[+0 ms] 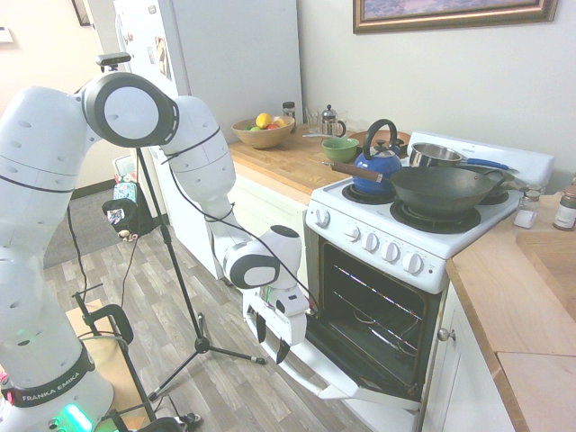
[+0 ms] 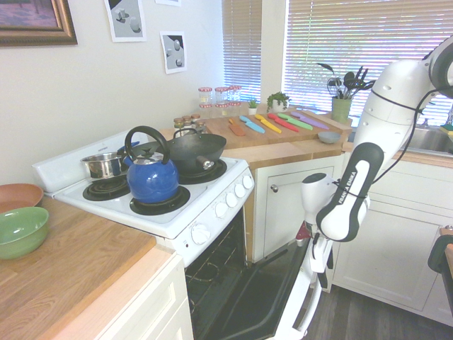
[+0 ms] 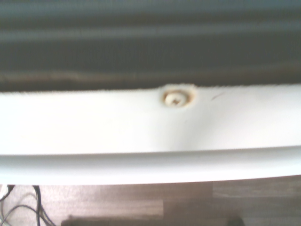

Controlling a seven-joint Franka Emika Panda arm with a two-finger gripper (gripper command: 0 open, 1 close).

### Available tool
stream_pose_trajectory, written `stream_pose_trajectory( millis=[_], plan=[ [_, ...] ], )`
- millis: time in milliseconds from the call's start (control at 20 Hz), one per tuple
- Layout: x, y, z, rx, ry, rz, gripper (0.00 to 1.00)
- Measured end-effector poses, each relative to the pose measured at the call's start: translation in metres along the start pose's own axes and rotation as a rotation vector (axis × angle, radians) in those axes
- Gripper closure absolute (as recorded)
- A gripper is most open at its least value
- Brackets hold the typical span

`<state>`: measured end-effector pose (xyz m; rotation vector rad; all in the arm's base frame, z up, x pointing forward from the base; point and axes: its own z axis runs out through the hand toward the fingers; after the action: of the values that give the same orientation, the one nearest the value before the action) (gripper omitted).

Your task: Close the oven

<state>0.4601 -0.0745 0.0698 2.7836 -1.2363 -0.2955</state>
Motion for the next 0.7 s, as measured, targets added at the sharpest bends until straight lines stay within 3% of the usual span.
stream_pose_trajectory(
  millis=[700],
  plan=[
    [0.005, -0.035, 0.019, 0.169, 0.083, -0.008, 0.0]
  ],
)
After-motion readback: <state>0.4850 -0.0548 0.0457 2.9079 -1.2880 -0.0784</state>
